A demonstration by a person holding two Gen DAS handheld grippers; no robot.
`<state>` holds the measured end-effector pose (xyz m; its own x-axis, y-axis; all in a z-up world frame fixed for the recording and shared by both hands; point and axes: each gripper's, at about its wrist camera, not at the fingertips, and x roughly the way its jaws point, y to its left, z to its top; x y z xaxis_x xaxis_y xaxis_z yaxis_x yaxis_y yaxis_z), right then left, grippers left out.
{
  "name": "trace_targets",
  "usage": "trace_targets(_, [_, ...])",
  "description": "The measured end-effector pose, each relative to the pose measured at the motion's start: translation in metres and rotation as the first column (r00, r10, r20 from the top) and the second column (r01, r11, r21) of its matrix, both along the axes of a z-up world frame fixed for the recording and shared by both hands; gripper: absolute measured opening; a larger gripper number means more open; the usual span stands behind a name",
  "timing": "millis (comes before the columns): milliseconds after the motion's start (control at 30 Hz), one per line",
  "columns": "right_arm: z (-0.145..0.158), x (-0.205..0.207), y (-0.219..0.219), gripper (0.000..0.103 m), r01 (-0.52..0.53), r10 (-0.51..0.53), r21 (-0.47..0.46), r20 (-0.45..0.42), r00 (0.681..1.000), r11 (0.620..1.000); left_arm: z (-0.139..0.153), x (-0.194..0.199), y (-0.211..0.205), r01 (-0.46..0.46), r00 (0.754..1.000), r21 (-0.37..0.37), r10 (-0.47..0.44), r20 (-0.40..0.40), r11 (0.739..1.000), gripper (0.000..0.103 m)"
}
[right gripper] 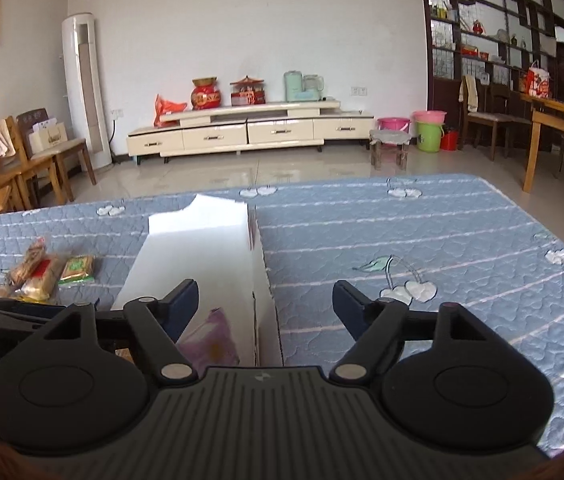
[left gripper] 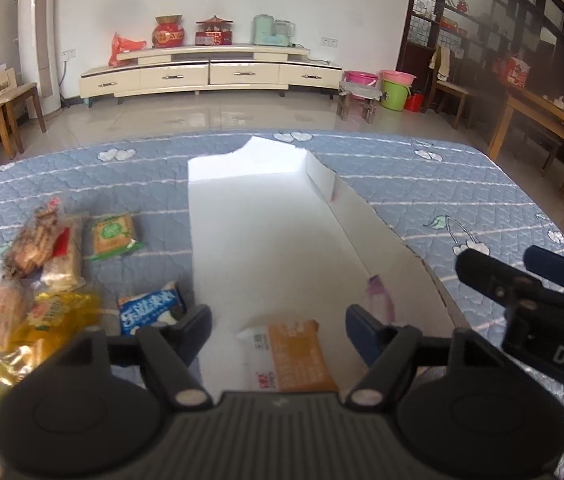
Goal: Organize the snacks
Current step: 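Open both tools to drop the pink pack and bread bag into the box, then withdraw both tools from the box toward the snack row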
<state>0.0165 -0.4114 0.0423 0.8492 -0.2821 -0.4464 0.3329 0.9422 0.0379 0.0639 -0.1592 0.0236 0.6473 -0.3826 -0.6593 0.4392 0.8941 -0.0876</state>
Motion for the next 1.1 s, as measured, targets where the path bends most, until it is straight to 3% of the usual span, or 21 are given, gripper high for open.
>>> trace_targets(133, [0.003,-0.005,0.006,0.103,-0.004,0.004,-0.012,0.012,1.0,1.0,0.006,-0.005,0.01,-0.036,0.999,0.026,0.035,0.023,0.999,0.077])
trace_targets(600, [0.004,-0.013,0.039,0.103,-0.039,0.039,-0.042,-0.003,0.999,0.998,0.02,-0.031,0.046,-0.138,0.986,0.083,0.129,0.105,0.987,0.088])
trace_targets(867, [-0.003,-0.017,0.067,0.103,-0.066,0.062,-0.082,-0.053,0.997,0.994,0.021,-0.038,0.074,-0.191,0.977,0.068,0.183,0.114,0.979,0.092])
trace_targets(933, [-0.004,-0.022,0.076,0.103,-0.083,0.08,-0.096,-0.029,0.996,0.992,0.02,-0.038,0.079,-0.203,0.974,0.065,0.195,0.116,0.977,0.092])
trace_targets(1100, [-0.006,-0.021,0.089,0.103,-0.118,0.114,-0.076,-0.053,0.992,0.99,0.02,-0.041,0.089,-0.22,0.97,0.064,0.211,0.12,0.973,0.093])
